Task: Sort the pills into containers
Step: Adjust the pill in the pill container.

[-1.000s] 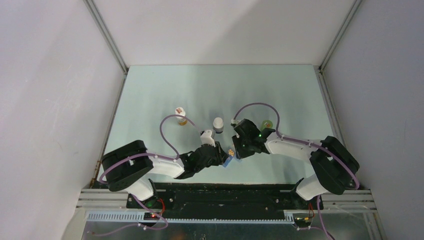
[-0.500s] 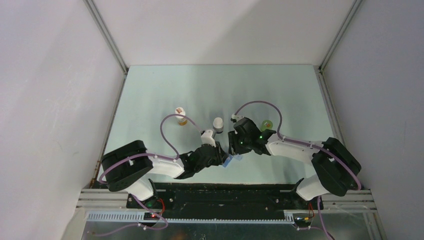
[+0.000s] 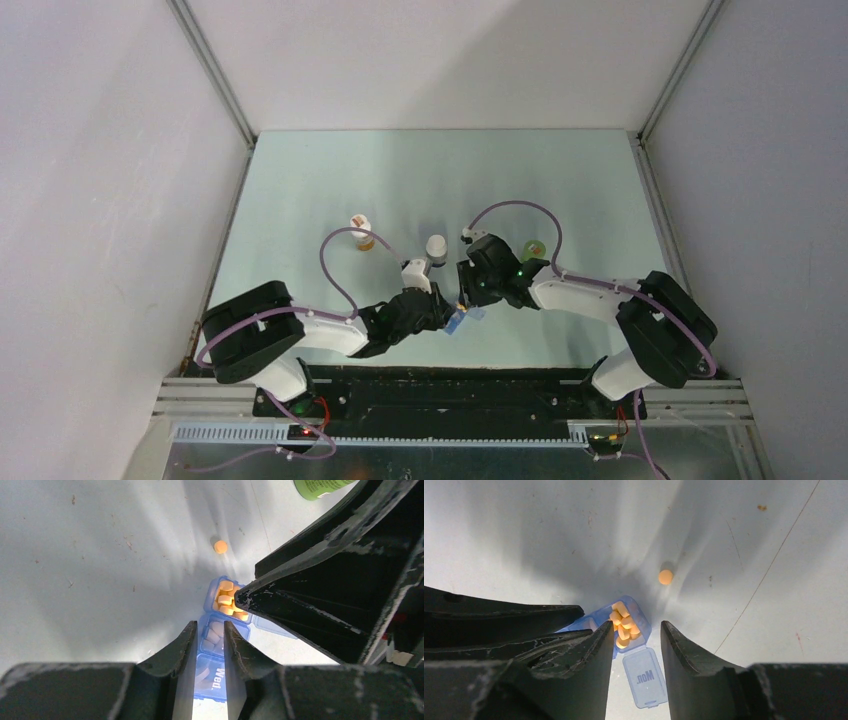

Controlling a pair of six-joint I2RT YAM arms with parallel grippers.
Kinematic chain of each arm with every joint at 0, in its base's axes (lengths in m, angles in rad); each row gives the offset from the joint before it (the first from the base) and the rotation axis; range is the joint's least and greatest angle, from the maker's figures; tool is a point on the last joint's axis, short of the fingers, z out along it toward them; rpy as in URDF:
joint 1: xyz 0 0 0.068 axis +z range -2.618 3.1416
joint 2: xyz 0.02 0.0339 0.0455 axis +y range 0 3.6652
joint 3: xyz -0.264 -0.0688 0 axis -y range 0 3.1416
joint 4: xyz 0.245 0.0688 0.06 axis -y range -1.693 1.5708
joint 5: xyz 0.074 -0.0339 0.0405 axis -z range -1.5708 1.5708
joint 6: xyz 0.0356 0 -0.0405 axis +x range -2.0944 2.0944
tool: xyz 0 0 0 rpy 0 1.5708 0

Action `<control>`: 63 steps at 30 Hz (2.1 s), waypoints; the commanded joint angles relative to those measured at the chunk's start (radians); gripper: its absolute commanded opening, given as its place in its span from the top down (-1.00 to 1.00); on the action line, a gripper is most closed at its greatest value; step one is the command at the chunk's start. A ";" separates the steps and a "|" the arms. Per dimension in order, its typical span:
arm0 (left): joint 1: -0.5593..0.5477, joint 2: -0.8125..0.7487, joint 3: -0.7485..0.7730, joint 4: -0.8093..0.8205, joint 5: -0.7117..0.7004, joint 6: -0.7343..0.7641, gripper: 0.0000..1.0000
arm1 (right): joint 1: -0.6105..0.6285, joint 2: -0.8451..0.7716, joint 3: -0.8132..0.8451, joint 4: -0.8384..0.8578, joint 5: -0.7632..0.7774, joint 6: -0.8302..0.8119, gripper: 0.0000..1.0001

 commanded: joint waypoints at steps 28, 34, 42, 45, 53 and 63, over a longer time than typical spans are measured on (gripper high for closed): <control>0.002 0.021 -0.001 -0.177 -0.061 0.051 0.47 | -0.016 -0.014 0.031 -0.032 0.005 -0.095 0.08; 0.002 0.020 -0.003 -0.175 -0.059 0.052 0.47 | -0.021 -0.021 0.031 0.000 0.011 -0.063 0.07; 0.002 0.017 -0.005 -0.173 -0.059 0.054 0.47 | -0.031 0.018 0.031 0.035 0.037 -0.053 0.10; 0.001 0.018 -0.005 -0.168 -0.056 0.055 0.47 | -0.031 0.039 0.031 0.047 0.020 -0.056 0.11; 0.002 0.022 -0.003 -0.161 -0.053 0.057 0.47 | -0.025 0.087 0.031 0.050 0.006 -0.062 0.14; 0.002 0.014 -0.006 -0.170 -0.060 0.054 0.47 | -0.042 -0.001 0.031 0.031 0.009 -0.023 0.11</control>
